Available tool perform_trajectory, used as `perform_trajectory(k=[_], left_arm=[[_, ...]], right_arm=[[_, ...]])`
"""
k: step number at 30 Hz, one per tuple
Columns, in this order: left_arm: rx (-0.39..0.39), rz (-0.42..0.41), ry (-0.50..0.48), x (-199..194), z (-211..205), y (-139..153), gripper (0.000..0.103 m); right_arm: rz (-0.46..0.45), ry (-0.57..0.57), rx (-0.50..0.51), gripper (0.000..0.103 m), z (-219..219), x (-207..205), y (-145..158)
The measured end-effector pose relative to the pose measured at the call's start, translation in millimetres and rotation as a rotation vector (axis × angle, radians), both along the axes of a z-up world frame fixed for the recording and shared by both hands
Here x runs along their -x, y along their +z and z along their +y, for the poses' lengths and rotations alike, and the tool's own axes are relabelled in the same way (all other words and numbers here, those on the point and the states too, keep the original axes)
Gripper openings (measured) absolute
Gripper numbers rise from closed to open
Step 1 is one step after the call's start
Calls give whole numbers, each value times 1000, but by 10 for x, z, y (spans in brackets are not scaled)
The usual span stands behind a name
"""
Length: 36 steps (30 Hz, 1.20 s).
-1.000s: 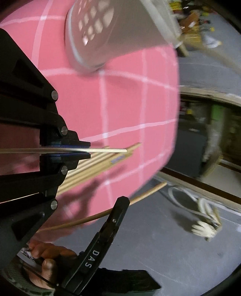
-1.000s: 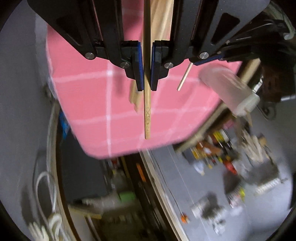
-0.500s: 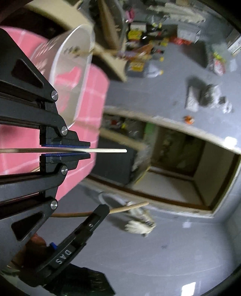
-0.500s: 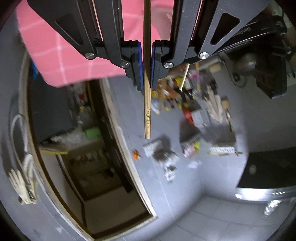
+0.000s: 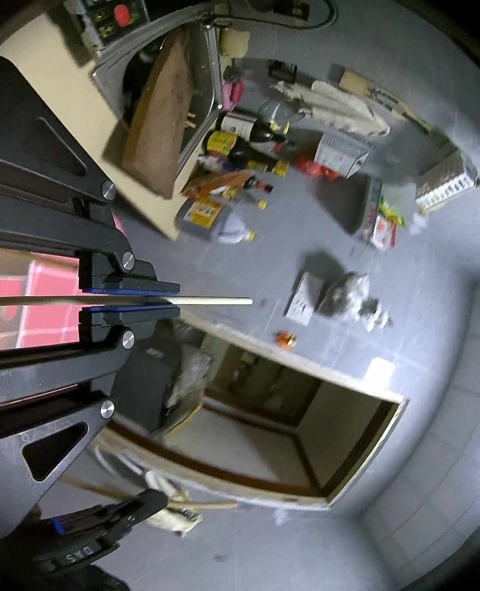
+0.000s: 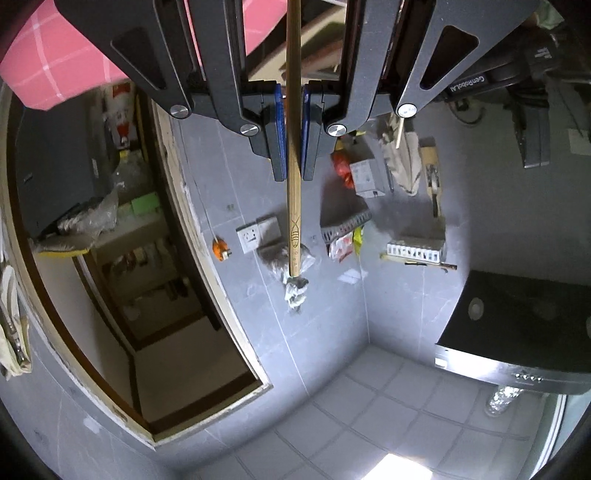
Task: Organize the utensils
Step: 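Lift the chopsticks upright and carry both over the white caddy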
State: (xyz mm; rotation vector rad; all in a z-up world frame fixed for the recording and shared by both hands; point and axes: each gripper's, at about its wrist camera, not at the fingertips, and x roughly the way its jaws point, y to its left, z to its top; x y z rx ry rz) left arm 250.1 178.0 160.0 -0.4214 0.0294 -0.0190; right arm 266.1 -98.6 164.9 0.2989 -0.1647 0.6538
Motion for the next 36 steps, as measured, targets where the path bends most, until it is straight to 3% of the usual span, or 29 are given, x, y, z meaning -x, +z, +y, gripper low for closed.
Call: perform_trajectory(k=[9, 21, 36], left_arm=[[2, -40, 82, -75, 25, -251, 2], [6, 37, 79, -119, -125, -613, 2], [-113, 154, 19, -37, -421, -772, 3]], right_arm=[[19, -46, 31, 6, 157, -167, -212], [77, -75, 98, 6, 171, -220, -478], [161, -45, 220, 6, 60, -71, -635]])
